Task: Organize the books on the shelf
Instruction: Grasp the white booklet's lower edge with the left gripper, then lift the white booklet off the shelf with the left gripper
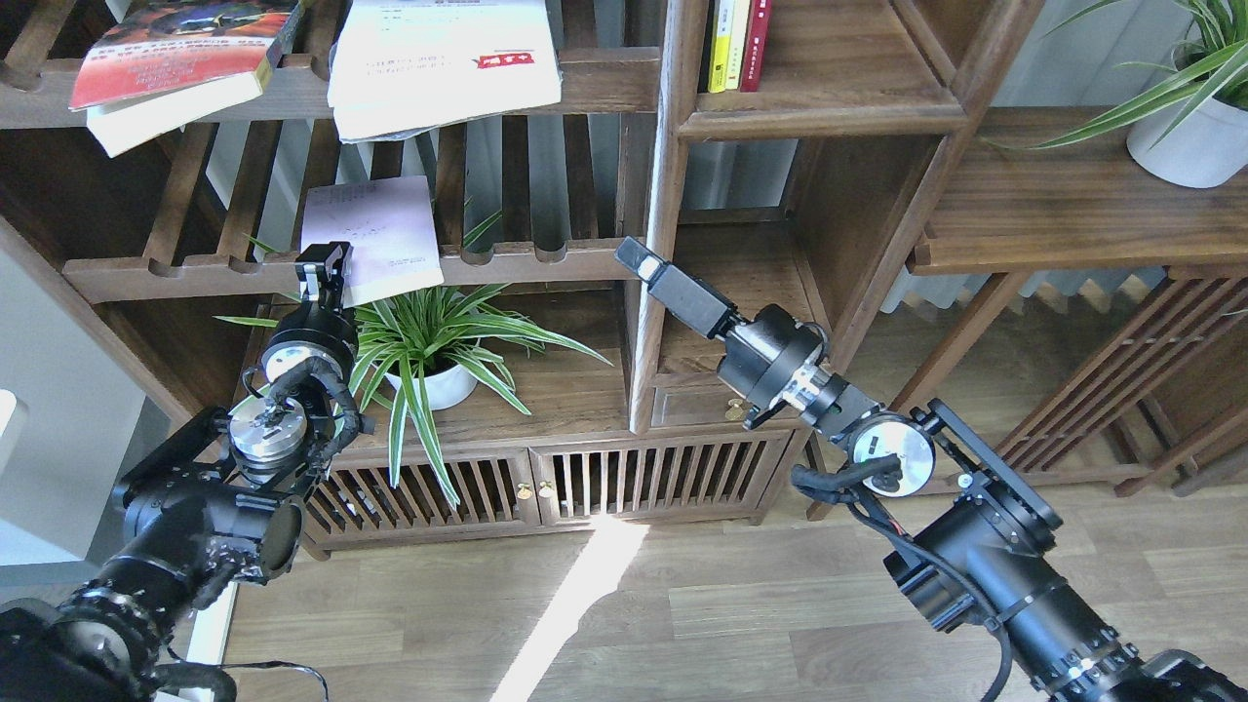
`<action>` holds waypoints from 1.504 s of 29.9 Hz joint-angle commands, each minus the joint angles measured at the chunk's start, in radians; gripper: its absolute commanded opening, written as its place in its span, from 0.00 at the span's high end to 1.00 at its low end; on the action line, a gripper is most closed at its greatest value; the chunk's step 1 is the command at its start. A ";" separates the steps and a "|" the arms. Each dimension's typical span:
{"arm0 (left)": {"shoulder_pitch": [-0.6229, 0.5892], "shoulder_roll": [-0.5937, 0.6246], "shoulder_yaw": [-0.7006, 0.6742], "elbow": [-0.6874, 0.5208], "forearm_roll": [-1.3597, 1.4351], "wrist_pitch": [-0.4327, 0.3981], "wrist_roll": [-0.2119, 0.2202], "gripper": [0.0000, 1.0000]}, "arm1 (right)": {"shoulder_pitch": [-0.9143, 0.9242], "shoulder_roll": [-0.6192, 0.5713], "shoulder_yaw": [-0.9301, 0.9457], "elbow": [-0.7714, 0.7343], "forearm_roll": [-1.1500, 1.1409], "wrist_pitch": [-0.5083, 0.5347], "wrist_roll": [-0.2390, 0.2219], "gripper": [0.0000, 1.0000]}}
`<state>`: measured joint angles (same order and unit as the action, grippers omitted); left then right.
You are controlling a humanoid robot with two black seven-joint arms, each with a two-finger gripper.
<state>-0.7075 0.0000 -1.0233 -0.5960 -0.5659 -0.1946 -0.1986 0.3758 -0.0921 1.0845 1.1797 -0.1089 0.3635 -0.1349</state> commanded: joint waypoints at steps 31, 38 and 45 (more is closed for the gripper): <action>0.071 0.000 0.094 0.028 0.000 -0.294 -0.010 0.98 | -0.041 0.009 0.000 -0.008 0.002 0.000 0.000 0.00; 0.079 0.000 0.150 0.035 0.014 -0.294 -0.008 0.98 | -0.049 0.009 0.002 -0.014 0.002 0.000 0.000 0.00; 0.076 0.000 0.143 0.025 0.011 -0.294 -0.018 0.98 | -0.066 0.009 0.000 -0.022 0.003 0.003 0.000 0.00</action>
<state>-0.6288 0.0002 -0.8730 -0.5663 -0.5531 -0.4893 -0.2125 0.3121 -0.0828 1.0858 1.1587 -0.1064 0.3652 -0.1346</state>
